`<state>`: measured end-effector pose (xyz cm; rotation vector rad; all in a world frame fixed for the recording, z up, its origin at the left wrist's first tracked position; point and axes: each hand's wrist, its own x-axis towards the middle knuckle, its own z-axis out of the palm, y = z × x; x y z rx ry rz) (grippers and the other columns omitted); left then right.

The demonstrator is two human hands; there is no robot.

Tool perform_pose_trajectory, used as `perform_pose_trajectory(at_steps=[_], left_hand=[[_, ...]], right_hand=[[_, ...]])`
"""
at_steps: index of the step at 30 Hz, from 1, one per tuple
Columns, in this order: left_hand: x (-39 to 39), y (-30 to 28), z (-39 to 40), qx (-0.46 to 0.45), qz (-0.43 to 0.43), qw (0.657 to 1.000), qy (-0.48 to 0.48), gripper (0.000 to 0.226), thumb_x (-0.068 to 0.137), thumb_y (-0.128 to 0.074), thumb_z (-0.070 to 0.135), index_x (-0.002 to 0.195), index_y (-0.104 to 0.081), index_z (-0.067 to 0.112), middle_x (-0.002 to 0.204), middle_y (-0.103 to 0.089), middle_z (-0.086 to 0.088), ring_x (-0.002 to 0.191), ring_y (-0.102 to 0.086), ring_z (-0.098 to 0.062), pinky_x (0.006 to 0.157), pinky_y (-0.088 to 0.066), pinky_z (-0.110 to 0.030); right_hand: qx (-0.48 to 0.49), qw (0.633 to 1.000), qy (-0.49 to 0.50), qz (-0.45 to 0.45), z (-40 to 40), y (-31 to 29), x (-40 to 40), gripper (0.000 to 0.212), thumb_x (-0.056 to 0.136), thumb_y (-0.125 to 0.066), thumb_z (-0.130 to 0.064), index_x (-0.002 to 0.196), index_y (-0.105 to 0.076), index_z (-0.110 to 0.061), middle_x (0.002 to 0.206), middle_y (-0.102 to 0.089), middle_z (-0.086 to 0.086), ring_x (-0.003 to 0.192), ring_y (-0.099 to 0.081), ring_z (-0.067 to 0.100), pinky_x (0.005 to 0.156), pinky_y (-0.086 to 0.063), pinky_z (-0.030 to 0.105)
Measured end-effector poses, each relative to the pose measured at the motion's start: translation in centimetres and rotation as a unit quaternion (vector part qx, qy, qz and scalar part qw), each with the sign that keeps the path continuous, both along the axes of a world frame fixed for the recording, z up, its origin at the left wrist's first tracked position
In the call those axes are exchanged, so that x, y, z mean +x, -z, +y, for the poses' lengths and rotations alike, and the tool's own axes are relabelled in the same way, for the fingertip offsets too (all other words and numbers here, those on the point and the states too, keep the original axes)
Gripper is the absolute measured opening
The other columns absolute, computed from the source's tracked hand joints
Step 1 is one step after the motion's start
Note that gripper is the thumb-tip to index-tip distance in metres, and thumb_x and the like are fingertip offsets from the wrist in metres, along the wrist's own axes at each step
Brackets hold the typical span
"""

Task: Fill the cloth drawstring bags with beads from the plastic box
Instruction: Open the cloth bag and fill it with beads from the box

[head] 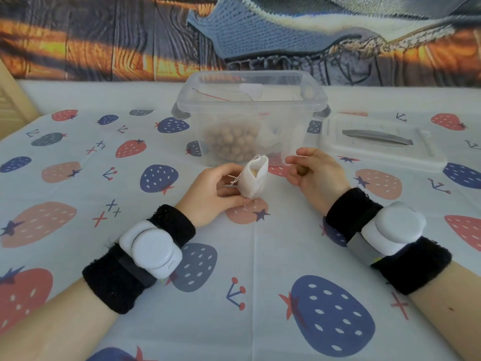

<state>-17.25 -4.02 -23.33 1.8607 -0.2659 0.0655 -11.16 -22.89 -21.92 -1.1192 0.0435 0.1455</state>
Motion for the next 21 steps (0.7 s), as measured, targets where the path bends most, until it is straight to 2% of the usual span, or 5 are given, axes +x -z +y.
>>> perform_pose_trajectory(at_steps=[3, 6, 12, 16, 21], left_hand=[[0.0, 0.1, 0.0, 0.006, -0.005, 1.0, 0.0, 0.043, 0.071, -0.075, -0.008, 0.103, -0.061, 0.018, 0.1, -0.066, 0.0, 0.097, -0.063, -0.013, 0.084, -0.051, -0.021], [0.0, 0.2, 0.1, 0.01, -0.014, 1.0, -0.009, 0.043, 0.069, -0.077, -0.007, 0.102, -0.062, 0.017, 0.101, -0.067, -0.002, 0.098, -0.063, -0.015, 0.085, -0.052, -0.023], [-0.1, 0.1, -0.1, 0.022, -0.033, 0.998, -0.039, 0.043, 0.067, -0.08, -0.004, 0.101, -0.064, 0.018, 0.097, -0.068, 0.003, 0.09, -0.063, -0.008, 0.079, -0.053, -0.021], [-0.2, -0.1, -0.1, 0.041, -0.046, 0.997, -0.047, 0.042, 0.068, -0.08, -0.001, 0.104, -0.065, 0.014, 0.094, -0.068, 0.004, 0.086, -0.062, -0.004, 0.074, -0.049, -0.015], [-0.2, -0.2, -0.1, 0.057, -0.057, 0.995, -0.056, 0.041, 0.067, -0.081, 0.001, 0.101, -0.065, 0.017, 0.093, -0.068, 0.005, 0.088, -0.063, -0.007, 0.073, -0.05, -0.015]], right_hand=[[-0.13, 0.991, -0.002, -0.044, 0.1, 0.1, -0.5, 0.012, 0.099, -0.033, -0.006, 0.091, -0.042, -0.01, 0.046, -0.048, 0.001, 0.028, -0.029, 0.009, 0.036, -0.022, 0.009], [-0.184, 0.972, 0.035, -0.14, 0.0, 0.1, -0.9, 0.018, 0.098, -0.032, -0.006, 0.088, -0.043, -0.014, 0.04, -0.036, -0.01, 0.034, -0.028, 0.004, 0.035, -0.026, 0.013], [-0.157, 0.931, 0.025, -0.329, 0.7, -0.4, -2.6, 0.021, 0.091, -0.042, 0.006, 0.095, -0.039, -0.014, 0.081, -0.043, 0.002, 0.062, -0.051, -0.007, 0.06, -0.04, 0.008], [-0.231, 0.88, -0.002, -0.415, 0.7, 0.2, -2.8, 0.029, 0.081, -0.062, -0.003, 0.095, -0.042, -0.019, 0.087, -0.062, -0.002, 0.073, -0.052, 0.016, 0.066, -0.04, 0.029], [-0.263, 0.866, 0.0, -0.426, 0.5, -0.1, -3.0, 0.027, 0.072, -0.076, -0.015, 0.082, -0.055, -0.028, 0.087, -0.069, 0.008, 0.076, -0.056, 0.017, 0.069, -0.034, 0.012]])
